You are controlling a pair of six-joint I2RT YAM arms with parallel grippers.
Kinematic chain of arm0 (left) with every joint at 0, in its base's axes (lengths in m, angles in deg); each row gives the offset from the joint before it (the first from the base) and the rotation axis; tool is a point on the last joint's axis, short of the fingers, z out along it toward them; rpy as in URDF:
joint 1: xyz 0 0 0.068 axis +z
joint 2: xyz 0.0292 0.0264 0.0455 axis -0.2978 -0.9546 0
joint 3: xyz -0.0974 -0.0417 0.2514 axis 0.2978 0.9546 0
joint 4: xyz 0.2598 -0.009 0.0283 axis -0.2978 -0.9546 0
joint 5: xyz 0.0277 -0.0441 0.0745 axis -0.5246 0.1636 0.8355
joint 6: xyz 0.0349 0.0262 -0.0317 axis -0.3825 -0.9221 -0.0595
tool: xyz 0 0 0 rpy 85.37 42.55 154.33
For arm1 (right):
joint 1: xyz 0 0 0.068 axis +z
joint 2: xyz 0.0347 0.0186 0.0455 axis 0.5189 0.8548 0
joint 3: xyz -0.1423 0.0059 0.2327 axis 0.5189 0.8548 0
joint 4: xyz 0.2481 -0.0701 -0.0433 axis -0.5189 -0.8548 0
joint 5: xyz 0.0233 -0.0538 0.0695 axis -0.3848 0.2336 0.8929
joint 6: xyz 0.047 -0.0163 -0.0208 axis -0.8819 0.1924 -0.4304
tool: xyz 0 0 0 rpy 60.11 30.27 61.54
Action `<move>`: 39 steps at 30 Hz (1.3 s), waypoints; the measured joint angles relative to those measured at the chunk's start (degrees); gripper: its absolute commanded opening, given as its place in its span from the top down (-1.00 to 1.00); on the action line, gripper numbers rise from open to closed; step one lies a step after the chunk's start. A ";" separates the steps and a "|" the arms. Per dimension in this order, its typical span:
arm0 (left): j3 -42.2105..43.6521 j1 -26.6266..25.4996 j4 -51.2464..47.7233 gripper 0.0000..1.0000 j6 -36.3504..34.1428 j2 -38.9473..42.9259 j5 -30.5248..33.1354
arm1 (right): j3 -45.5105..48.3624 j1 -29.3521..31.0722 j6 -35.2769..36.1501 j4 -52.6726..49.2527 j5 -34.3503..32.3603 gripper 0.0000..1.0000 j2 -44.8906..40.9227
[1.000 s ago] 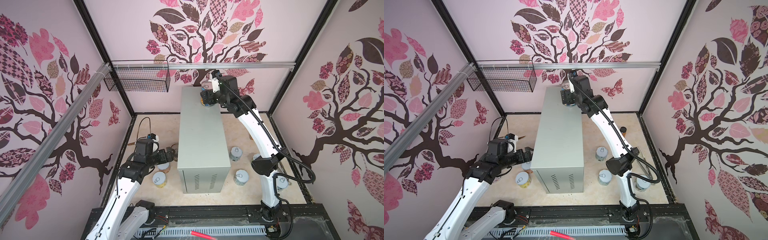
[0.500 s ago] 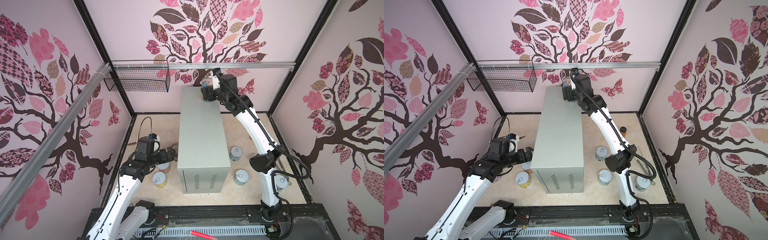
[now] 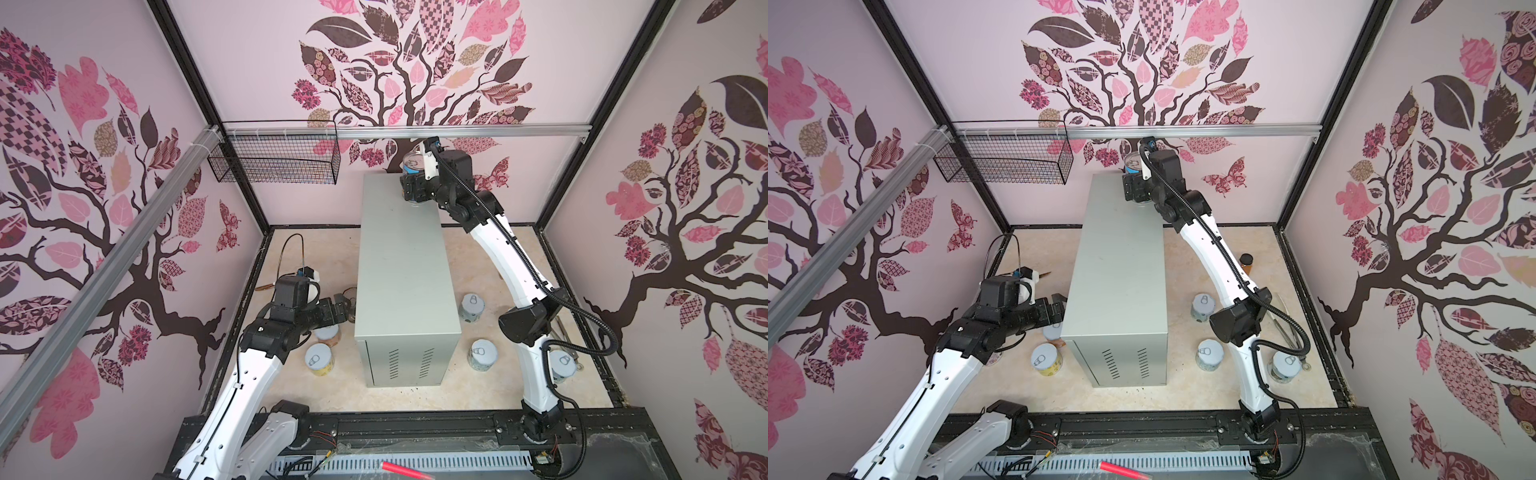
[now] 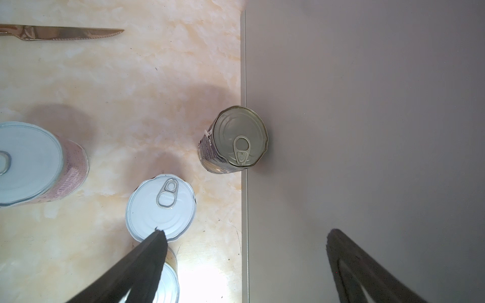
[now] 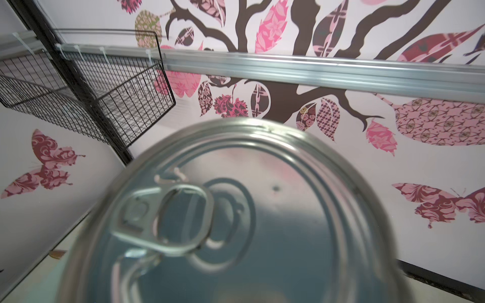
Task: Place and organize the canned foods onto the counter
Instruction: 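Carry the can with the right gripper over the cabinet top, then set the can on the cabinet top, open and withdraw the right gripper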
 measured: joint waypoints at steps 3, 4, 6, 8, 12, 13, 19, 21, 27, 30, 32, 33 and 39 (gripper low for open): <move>0.00 0.37 0.00 -0.96 0.00 -0.02 0.04 | 2.60 0.00 -0.04 -0.44 0.39 -1.00 0.00; 0.00 0.57 0.00 -0.96 0.00 -0.02 0.02 | 2.78 0.00 -0.04 -0.33 0.50 -1.00 0.00; 0.00 0.90 0.00 -0.96 0.00 -0.02 0.04 | 2.97 0.00 -0.07 -0.44 0.72 -1.00 -0.04; 0.00 1.18 0.02 -0.96 0.00 0.00 0.07 | 2.97 0.00 -0.09 -0.44 0.90 -1.00 -0.09; 0.00 1.53 0.02 -0.96 0.00 0.28 0.11 | 2.97 -0.04 -0.22 -0.42 1.14 -1.00 -0.28; 0.02 1.64 0.02 -0.96 0.00 0.46 0.13 | 2.97 -0.04 -0.24 -0.42 1.16 -1.00 -0.31; 0.44 1.88 0.59 -0.96 -0.13 1.88 0.26 | 4.28 -0.11 -0.96 -0.85 1.36 -1.00 -1.75; 0.76 1.90 0.90 -0.96 -0.22 2.21 0.24 | 6.03 -0.13 -1.18 -0.87 1.40 -1.00 -3.48; 1.55 2.12 1.66 -0.96 -0.35 3.30 0.48 | 11.17 -0.26 -1.97 -0.85 1.36 -1.00 -10.82; 1.55 2.12 1.73 -0.96 -0.42 3.37 1.07 | 12.57 -0.26 -2.56 -0.83 1.40 -1.00 -14.38; 1.55 2.12 1.70 -0.96 -0.50 3.37 1.29 | 14.58 -0.26 -2.99 -0.39 1.60 -1.00 -17.07; 1.55 2.12 1.62 -0.96 -0.59 3.34 1.38 | 16.70 -0.26 -3.26 -0.15 1.68 -1.00 -19.12; 1.55 0.11 0.66 -0.96 -0.15 3.19 3.08 | 33.81 -0.28 -5.22 2.64 2.01 -1.00 -33.03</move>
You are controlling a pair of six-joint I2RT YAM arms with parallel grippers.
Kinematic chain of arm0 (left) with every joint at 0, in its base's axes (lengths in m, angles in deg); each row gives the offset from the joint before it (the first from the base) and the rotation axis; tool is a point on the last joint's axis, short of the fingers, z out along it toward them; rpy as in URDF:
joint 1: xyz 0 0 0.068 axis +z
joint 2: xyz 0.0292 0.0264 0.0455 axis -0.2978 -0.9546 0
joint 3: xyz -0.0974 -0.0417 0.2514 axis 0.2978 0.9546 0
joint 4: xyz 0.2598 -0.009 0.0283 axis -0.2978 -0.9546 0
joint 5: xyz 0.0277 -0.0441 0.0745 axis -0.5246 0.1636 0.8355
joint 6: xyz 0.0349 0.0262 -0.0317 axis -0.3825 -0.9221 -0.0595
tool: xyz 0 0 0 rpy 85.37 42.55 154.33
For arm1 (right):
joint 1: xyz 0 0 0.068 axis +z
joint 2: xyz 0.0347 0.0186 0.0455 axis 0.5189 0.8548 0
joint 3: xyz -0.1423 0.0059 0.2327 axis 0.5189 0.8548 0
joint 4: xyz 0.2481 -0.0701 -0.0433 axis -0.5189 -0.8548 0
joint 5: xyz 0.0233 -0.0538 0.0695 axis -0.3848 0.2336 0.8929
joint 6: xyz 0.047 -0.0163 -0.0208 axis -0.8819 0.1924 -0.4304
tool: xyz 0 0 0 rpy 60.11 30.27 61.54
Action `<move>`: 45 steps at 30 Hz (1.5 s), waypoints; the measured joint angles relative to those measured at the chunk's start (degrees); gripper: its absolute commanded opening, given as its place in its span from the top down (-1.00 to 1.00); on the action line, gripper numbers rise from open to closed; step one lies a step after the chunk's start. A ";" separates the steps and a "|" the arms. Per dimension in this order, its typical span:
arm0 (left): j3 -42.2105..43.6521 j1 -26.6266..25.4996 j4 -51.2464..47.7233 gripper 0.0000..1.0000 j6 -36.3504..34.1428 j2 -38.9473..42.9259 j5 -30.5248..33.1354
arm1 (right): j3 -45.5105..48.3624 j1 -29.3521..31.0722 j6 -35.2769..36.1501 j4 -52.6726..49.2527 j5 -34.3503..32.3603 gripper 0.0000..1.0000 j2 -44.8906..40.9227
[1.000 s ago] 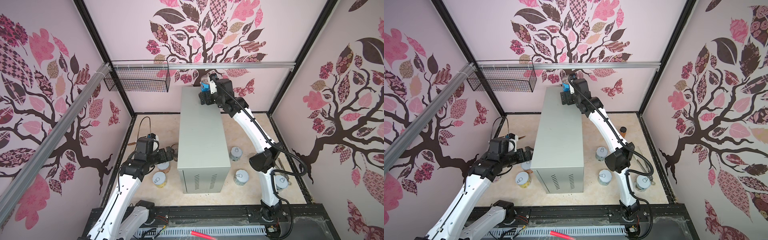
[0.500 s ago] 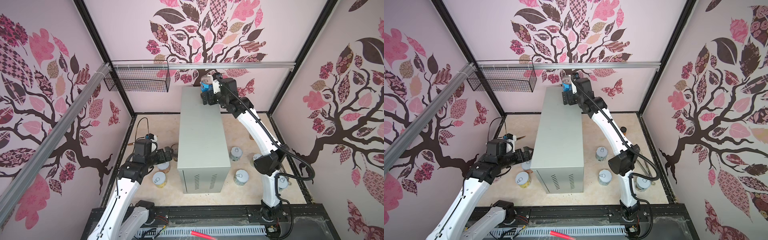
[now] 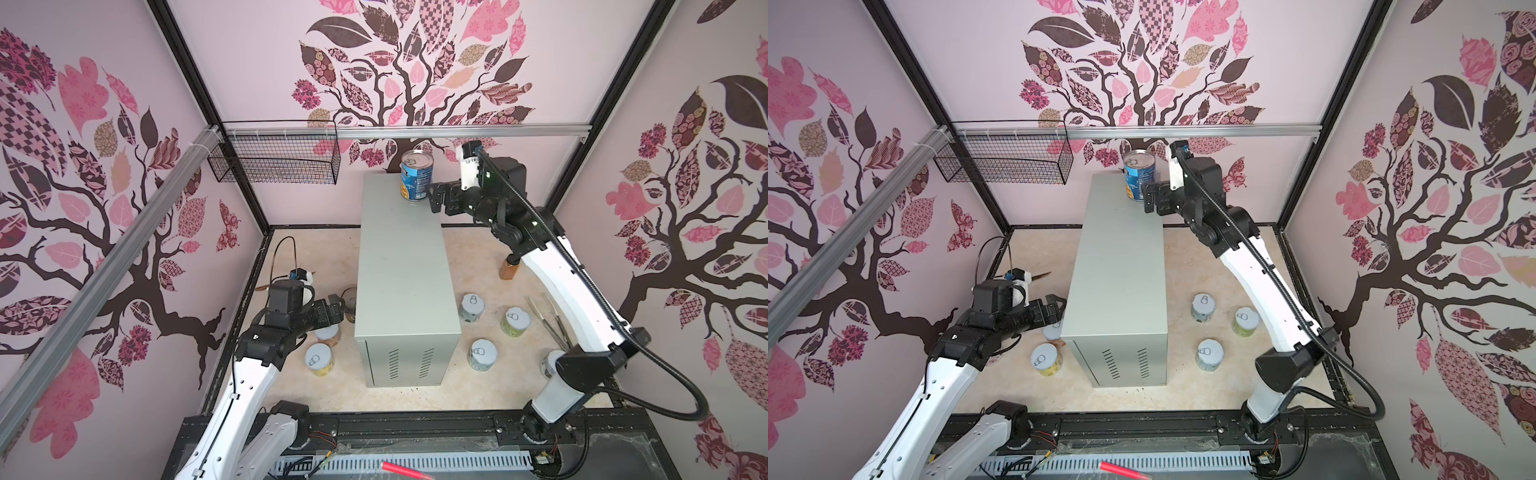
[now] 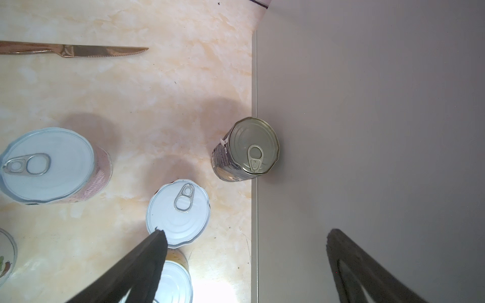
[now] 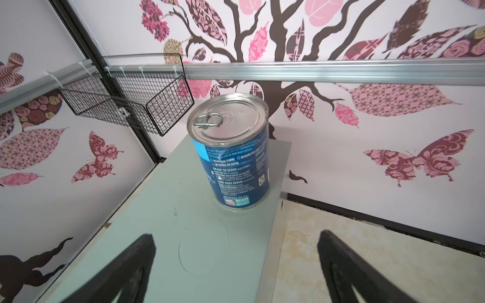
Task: Place and organize the canned foods onto the counter
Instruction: 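Set the can on the cabinet top, open and withdraw the right gripper, then lower the left gripper around the dark navy can beside the cabinet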
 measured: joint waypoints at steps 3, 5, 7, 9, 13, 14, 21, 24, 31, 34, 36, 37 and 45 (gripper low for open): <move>0.00 -2.29 -0.26 -0.96 0.87 -0.39 1.31 | 9.07 0.00 -1.73 1.33 0.39 -1.00 -7.67; 0.00 -3.21 -0.22 -0.96 1.86 -1.18 1.90 | 14.10 0.00 -2.71 2.12 0.55 -1.00 -12.24; 0.00 -3.52 -0.07 -0.96 2.99 -2.45 2.29 | 19.56 0.00 -3.63 3.17 0.61 -1.00 -16.96; 0.00 -3.54 0.46 -0.96 3.89 -3.85 2.78 | 25.38 0.02 -4.66 4.28 0.57 -1.00 -21.77; 0.00 -3.54 1.81 -0.96 5.31 -7.56 4.11 | 37.77 -0.04 -6.27 5.53 -0.11 -1.00 -31.41; 0.00 -3.54 2.34 -0.96 5.66 -8.57 4.50 | 40.52 -0.04 -6.71 5.49 -0.24 -1.00 -33.44; -2.69 -3.52 4.02 -0.96 6.25 -19.28 5.31 | 54.23 -0.04 -9.20 5.77 0.85 -1.00 -41.70; -4.24 -3.30 4.96 -0.96 6.40 -22.25 5.57 | 57.24 -0.04 -9.66 5.53 1.57 -1.00 -42.07; -6.05 -3.08 8.63 -0.96 7.39 -26.77 4.55 | 58.53 -0.04 -9.60 5.73 2.16 -1.00 -42.07; -6.49 -3.10 9.86 -0.96 7.96 -29.24 3.15 | 58.53 -0.04 -9.57 5.92 2.38 -1.00 -41.94; -6.78 -3.17 10.58 -0.96 8.07 -30.64 2.45 | 58.53 -0.04 -9.57 5.97 2.43 -1.00 -41.90; -6.93 -3.28 10.99 -0.96 8.07 -31.34 2.16 | 58.55 -0.04 -9.57 6.08 2.49 -1.00 -41.90; -8.22 -3.32 11.45 -0.96 8.00 -35.01 2.16 | 60.43 -0.04 -9.60 7.30 2.78 -1.00 -41.88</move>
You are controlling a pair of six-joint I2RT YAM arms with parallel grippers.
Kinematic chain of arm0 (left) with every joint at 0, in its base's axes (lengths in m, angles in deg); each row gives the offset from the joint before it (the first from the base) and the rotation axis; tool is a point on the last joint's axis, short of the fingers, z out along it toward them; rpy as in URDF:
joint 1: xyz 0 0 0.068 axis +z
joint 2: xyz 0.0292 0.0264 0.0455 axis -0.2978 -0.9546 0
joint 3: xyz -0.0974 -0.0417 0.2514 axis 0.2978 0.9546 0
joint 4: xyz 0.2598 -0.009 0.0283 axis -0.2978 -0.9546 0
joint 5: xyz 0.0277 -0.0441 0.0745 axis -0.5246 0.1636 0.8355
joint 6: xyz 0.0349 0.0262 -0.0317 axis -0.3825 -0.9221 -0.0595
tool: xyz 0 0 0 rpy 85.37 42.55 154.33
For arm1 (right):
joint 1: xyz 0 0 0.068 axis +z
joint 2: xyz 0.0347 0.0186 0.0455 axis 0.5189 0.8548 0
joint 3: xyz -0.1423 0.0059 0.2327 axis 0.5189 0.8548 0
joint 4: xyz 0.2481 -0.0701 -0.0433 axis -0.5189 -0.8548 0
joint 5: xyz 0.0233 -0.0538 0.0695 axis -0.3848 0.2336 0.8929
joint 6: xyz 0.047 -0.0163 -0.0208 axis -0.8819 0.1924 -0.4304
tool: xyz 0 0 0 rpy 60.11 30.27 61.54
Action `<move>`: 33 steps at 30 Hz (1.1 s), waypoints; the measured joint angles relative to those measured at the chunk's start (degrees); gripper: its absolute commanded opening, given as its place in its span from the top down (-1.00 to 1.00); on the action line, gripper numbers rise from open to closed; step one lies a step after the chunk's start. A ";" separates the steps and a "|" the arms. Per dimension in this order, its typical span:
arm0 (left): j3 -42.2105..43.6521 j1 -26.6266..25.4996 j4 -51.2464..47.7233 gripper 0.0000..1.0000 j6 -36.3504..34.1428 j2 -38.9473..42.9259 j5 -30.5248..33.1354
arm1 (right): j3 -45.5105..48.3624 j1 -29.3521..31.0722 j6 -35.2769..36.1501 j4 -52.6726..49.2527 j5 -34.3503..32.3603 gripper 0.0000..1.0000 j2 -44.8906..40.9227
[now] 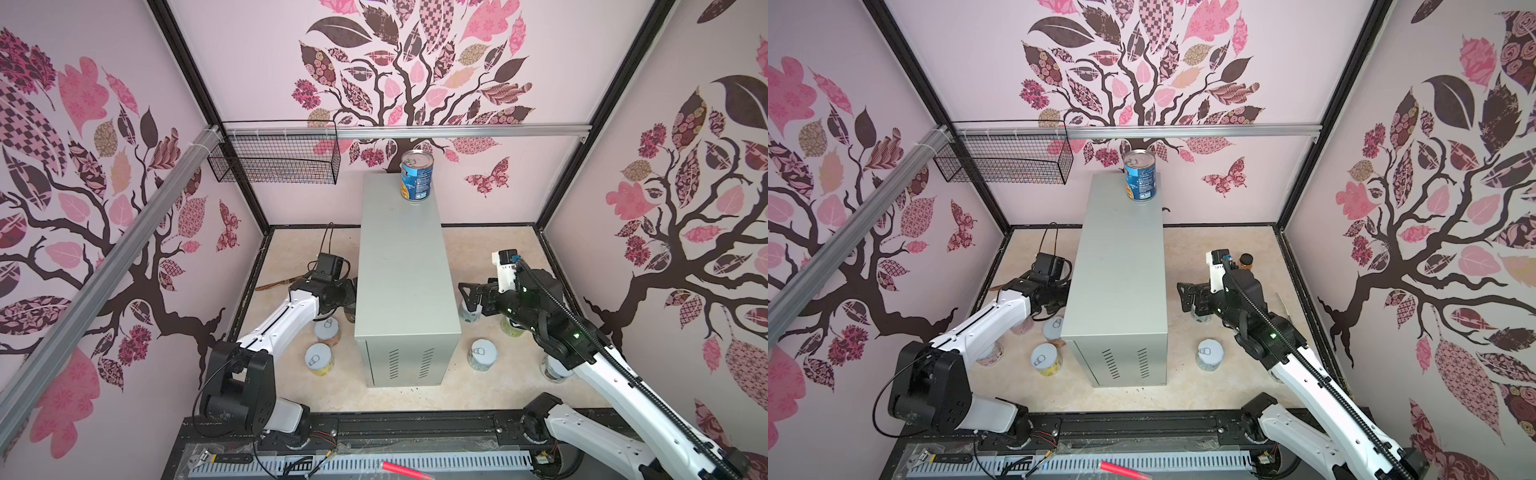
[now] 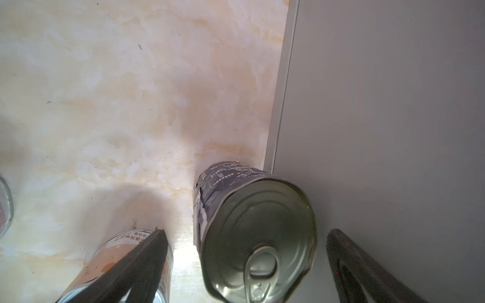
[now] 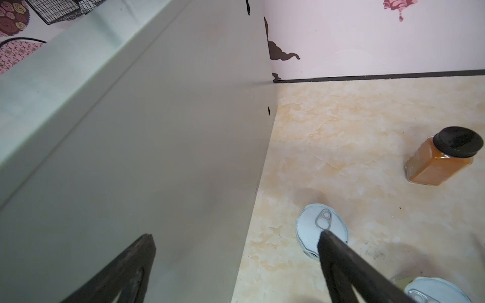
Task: Place and organize the canned foods onto the counter
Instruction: 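Lower the left gripper around the dark navy can beside the cabinet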
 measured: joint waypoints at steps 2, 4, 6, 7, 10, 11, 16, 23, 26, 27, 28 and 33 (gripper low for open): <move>0.00 -0.07 0.02 -0.96 -0.02 -0.48 0.24 | 0.17 0.00 0.00 0.04 0.02 -1.00 0.00; 0.00 -0.33 0.00 -0.96 -0.02 -0.74 0.92 | 0.22 0.00 0.00 0.37 0.04 -1.00 -0.02; 0.00 -0.76 -0.04 -0.96 -0.04 -0.94 2.14 | 0.22 0.00 -0.02 0.76 0.11 -1.00 -0.02; -0.02 -1.05 -0.09 -0.96 -0.13 -1.11 2.93 | 0.24 0.00 -0.02 1.07 0.24 -1.00 -0.02; -0.70 -1.73 -0.22 -0.96 -0.28 -1.70 5.42 | 0.28 0.00 -0.04 1.53 0.57 -1.00 -0.09; -0.81 -1.92 -0.22 -0.96 -0.28 -1.81 6.23 | 0.33 0.00 -0.04 1.64 0.66 -1.00 -0.13; -1.01 -2.82 -0.22 -0.96 -0.04 -1.84 10.12 | 0.61 0.00 -0.04 1.90 1.05 -1.00 -0.37; -1.01 -3.67 -0.13 -0.91 1.57 -1.79 14.51 | 1.18 0.00 -0.07 2.16 1.38 -1.00 -0.52; -1.01 -3.69 -0.20 -0.83 2.21 -1.66 16.31 | 1.20 0.00 -0.09 2.29 1.53 -1.00 -0.52; -1.01 -3.69 -0.24 -0.79 2.38 -1.60 16.92 | 1.25 0.00 -0.13 2.43 1.53 -1.00 -0.55; -1.01 -3.69 -0.33 -0.74 2.56 -1.57 17.46 | 1.33 0.00 -0.15 2.51 1.55 -1.00 -0.63; -0.92 -3.45 -0.68 -0.53 2.75 -1.25 19.32 | 1.99 0.00 -0.20 2.54 1.62 -1.00 -1.11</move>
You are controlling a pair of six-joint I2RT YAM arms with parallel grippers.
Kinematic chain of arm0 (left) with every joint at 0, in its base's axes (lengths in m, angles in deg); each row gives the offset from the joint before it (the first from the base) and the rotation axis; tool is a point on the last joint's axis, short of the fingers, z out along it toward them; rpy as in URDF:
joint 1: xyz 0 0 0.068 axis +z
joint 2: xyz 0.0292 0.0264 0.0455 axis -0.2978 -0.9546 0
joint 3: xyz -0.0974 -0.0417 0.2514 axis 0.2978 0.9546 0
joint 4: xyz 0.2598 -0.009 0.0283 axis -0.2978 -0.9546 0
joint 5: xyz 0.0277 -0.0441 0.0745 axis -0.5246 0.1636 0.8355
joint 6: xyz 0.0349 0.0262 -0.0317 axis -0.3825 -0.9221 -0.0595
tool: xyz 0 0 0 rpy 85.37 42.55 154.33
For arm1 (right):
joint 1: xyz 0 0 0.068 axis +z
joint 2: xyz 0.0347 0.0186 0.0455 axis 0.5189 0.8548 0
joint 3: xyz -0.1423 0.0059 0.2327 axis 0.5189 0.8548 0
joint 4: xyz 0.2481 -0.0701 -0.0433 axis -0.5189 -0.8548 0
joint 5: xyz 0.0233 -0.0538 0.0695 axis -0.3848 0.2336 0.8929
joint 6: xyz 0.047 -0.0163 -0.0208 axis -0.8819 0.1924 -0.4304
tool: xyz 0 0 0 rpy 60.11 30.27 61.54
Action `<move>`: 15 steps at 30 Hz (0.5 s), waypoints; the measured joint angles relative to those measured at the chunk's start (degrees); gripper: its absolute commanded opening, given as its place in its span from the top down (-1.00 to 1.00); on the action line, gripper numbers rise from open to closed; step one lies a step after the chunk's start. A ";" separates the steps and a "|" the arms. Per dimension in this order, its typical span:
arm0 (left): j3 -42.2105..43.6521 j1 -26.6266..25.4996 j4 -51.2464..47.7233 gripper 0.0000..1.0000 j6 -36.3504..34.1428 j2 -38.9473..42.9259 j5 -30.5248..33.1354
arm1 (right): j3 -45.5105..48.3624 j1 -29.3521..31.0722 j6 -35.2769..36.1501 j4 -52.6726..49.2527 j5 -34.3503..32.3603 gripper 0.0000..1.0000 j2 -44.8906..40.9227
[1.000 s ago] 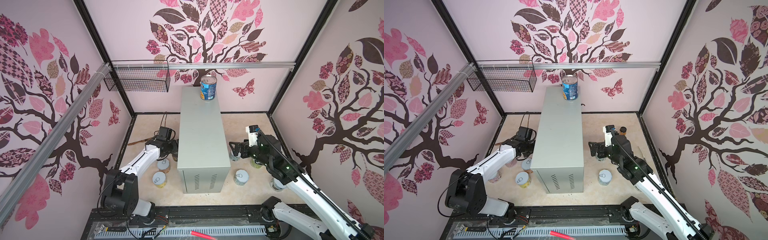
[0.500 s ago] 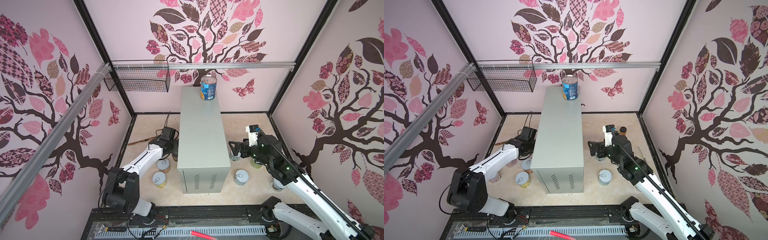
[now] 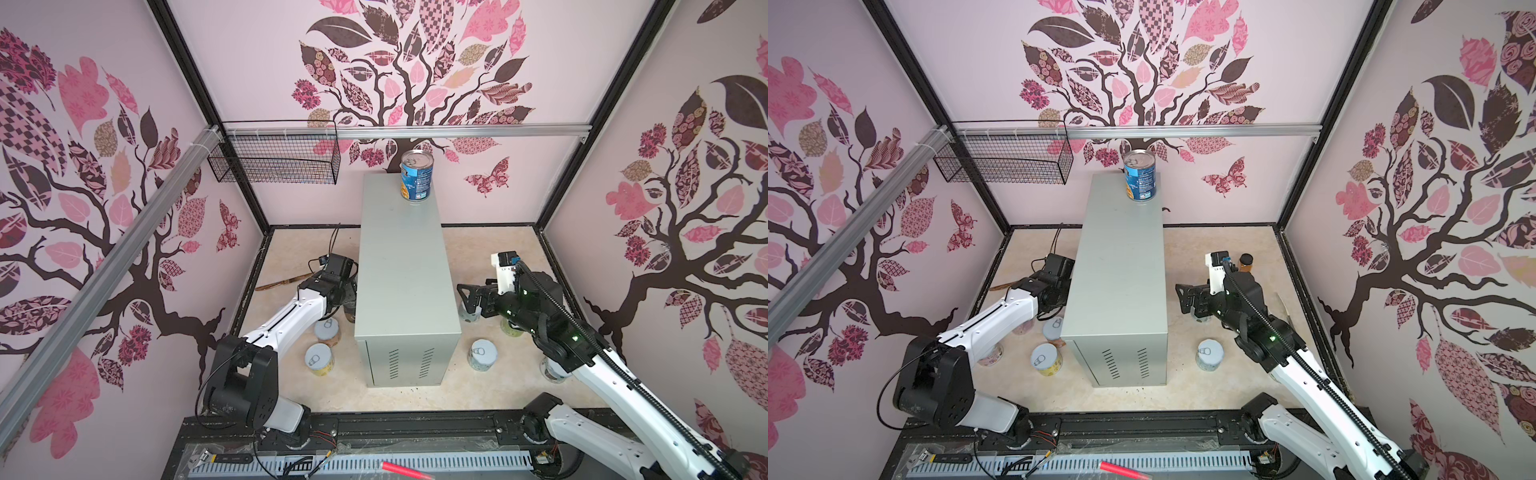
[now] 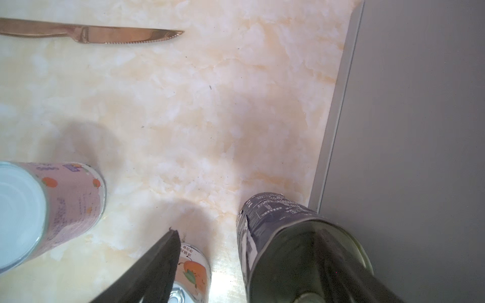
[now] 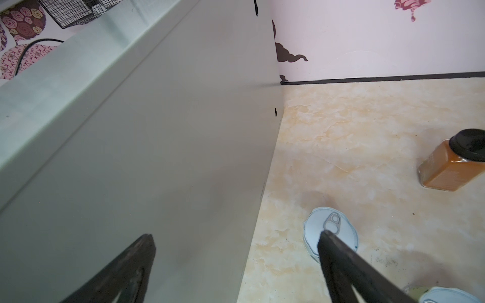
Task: Place and organize the canned foods onto the counter
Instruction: 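Lower the left gripper around the dark navy can beside the cabinet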
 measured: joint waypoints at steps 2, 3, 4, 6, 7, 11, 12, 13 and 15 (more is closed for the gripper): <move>0.00 0.24 -0.13 -0.46 0.02 0.09 0.39 | 0.15 0.00 0.00 -0.04 0.13 -1.00 -0.04; 0.00 0.39 -0.20 -0.41 0.02 0.11 0.68 | 0.15 0.00 0.00 -0.02 0.17 -1.00 -0.04; 0.00 0.57 -0.33 -0.34 -0.02 0.17 0.94 | 0.15 0.00 -0.02 0.00 0.31 -1.00 -0.07; 0.00 0.79 -0.55 -0.25 -0.09 0.33 1.44 | 0.15 0.00 -0.02 0.00 0.35 -1.00 -0.09; 0.02 0.94 -0.61 -0.20 -0.07 0.46 1.66 | 0.15 0.00 0.00 0.00 0.37 -1.00 -0.09; 0.46 1.11 -0.61 -0.07 0.02 1.40 2.99 | 0.15 0.00 -0.02 0.00 0.46 -1.00 -0.11; 0.59 1.27 -0.76 -0.04 -0.02 1.57 3.41 | 0.15 0.00 0.00 0.00 0.50 -1.00 -0.11; 0.68 1.38 -0.79 0.00 -0.02 1.62 3.78 | 0.15 0.00 -0.02 0.00 0.52 -1.00 -0.11; 0.83 1.53 -0.79 0.05 -0.09 1.62 4.26 | 0.15 0.00 0.00 0.00 0.55 -1.00 -0.11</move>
